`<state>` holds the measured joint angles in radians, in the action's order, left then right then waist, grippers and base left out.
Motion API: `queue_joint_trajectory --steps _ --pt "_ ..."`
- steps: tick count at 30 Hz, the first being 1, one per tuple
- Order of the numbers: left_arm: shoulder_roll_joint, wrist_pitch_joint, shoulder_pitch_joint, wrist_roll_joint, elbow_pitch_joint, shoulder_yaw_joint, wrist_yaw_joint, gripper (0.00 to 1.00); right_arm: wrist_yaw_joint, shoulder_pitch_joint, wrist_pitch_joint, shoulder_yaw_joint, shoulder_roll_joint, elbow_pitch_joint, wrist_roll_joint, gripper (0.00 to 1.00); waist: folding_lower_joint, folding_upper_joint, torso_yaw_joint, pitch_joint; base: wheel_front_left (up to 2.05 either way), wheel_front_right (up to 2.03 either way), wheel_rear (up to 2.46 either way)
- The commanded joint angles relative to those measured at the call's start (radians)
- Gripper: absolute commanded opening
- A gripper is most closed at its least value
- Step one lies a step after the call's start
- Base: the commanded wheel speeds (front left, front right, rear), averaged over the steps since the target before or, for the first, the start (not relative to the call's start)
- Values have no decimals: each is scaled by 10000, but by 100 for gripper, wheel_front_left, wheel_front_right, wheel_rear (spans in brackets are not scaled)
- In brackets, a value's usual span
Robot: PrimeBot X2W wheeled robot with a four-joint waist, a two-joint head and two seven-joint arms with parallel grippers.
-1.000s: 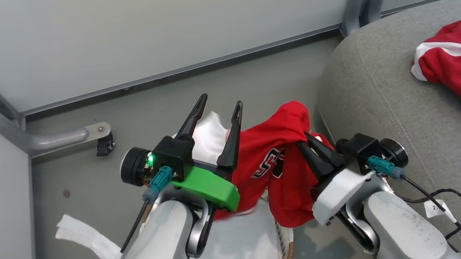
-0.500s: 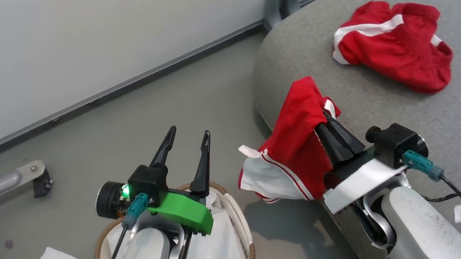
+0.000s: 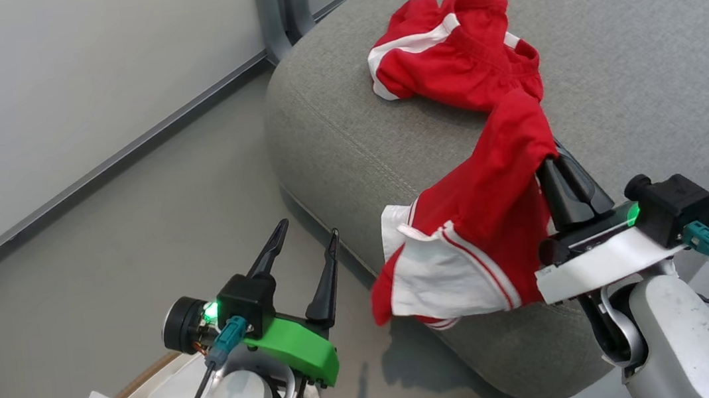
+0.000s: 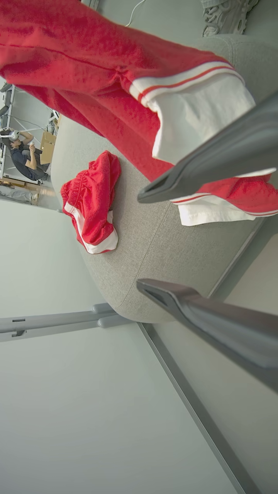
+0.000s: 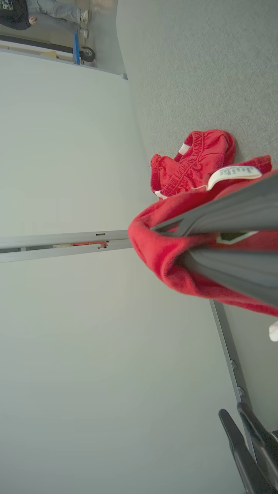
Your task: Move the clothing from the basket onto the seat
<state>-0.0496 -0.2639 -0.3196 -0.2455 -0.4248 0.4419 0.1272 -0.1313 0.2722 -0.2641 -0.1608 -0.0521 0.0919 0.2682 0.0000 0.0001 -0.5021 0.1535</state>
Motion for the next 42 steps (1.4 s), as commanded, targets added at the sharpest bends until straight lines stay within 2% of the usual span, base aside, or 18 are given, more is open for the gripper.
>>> queue_joint_trajectory --steps 1,4,6,12,16,19,22,29,34,41,42 --pt "-42 -8 -191 -61 -53 95 24 100 11 -11 -5 114 8 -215 -174 0 0 -1 -417 240 0 0 0" --pt "-40 -8 -353 -118 -109 414 40 100 11 458 -5 370 9 -561 -700 0 0 -1 -465 499 0 0 0" --pt "-44 -8 -470 -146 -95 612 42 100 12 943 -5 622 -228 -759 -1005 0 0 -1 -479 712 0 0 0" --pt "-273 -8 -833 -64 56 905 45 100 12 3480 -4 1100 -1702 -989 -1591 0 0 -1 -485 1560 0 0 0" --pt "-572 -8 -1077 26 235 871 46 100 12 5688 -1 1401 -2720 -517 -2061 0 0 -1 -452 2291 0 0 0" --pt "-753 -8 -1284 144 361 860 46 100 12 6984 -3 1673 -3072 213 -2297 0 0 -1 -350 2825 0 0 0" --pt "-825 -8 -1627 220 442 994 47 100 12 7895 -3 2055 -3345 1066 -2567 0 0 -1 85 3365 0 0 0" --pt "-885 -8 -2349 228 505 1368 41 100 12 8110 -3 2599 -3143 3050 -3218 0 0 -1 921 4329 0 0 0" --pt "-927 -8 -2595 176 470 1556 41 100 12 7111 -4 3046 -2358 4478 -3425 0 0 -1 1249 4694 0 0 0" --pt "-749 -8 -2387 37 333 1536 42 100 12 5090 -4 3934 -1347 5084 -3402 0 0 -1 1296 4469 0 0 0" --pt "-726 -8 -2317 27 320 1522 42 100 12 4811 -4 4095 -1248 5068 -3373 14 0 -1 1270 4392 0 0 0"
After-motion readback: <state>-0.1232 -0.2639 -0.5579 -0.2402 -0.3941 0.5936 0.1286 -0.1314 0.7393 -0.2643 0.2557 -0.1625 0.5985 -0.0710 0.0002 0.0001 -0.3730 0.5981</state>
